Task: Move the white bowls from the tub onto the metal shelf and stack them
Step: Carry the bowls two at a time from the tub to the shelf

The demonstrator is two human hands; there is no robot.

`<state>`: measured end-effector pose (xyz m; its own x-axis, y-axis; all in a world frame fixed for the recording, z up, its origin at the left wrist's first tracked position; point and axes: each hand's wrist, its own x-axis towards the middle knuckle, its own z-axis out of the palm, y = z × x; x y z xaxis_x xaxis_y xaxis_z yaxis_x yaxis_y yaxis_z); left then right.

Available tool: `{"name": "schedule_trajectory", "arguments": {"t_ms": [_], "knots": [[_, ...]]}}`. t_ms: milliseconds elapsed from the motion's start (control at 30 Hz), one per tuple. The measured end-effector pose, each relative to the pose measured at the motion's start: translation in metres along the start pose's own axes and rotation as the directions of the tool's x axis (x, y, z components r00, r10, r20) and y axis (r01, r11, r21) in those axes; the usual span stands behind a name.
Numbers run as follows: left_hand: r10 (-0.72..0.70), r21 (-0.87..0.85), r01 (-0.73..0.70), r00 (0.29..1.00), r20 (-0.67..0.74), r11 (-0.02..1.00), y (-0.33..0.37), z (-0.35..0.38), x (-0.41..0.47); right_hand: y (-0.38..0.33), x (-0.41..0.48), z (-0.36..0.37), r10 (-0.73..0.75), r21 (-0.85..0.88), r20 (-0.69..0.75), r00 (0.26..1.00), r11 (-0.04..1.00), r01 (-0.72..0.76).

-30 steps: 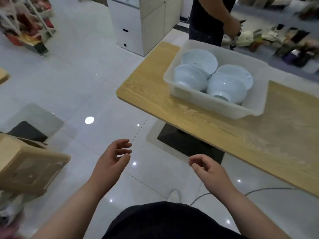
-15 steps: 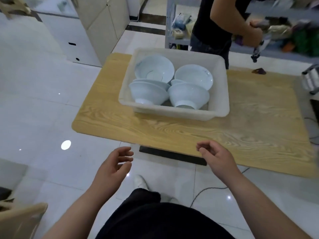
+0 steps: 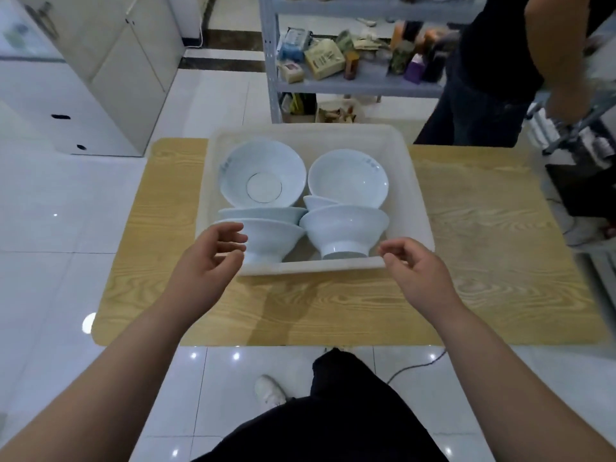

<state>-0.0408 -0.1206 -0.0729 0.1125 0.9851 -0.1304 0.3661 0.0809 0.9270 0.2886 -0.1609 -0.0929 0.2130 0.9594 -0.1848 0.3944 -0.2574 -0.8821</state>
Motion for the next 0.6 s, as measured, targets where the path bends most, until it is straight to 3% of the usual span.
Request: {"name": "schedule_trajectory", "arguments": {"t_ms": [167,233,333,467,600], "knots": [[0.057,0.310,-0.054,0.998,-0.001,0.949,0.011,-0.006,0.103,-0.009,0.108,-0.031,-0.150,-0.309,0.053,0.987,0.938,0.159],[0.044,0.475,-0.058,0.998,0.040,0.878,0.003,-0.013,0.145,-0.005,0.153,-0.042,-0.194,-0.500,0.151,0.969,0.831,0.244],[-0.026,0.700,-0.080,0.990,0.140,0.710,-0.020,-0.020,0.197,0.001,0.207,-0.045,-0.107,-0.733,0.364,0.925,0.580,0.355],[-0.261,0.872,-0.165,0.914,0.311,0.461,-0.051,-0.020,0.237,0.017,0.248,-0.032,0.045,-0.755,0.581,0.812,0.401,0.518],[-0.352,0.887,-0.414,0.814,0.462,0.206,-0.067,-0.015,0.258,0.039,0.272,-0.020,0.111,-0.696,0.710,0.696,0.264,0.668]]}}
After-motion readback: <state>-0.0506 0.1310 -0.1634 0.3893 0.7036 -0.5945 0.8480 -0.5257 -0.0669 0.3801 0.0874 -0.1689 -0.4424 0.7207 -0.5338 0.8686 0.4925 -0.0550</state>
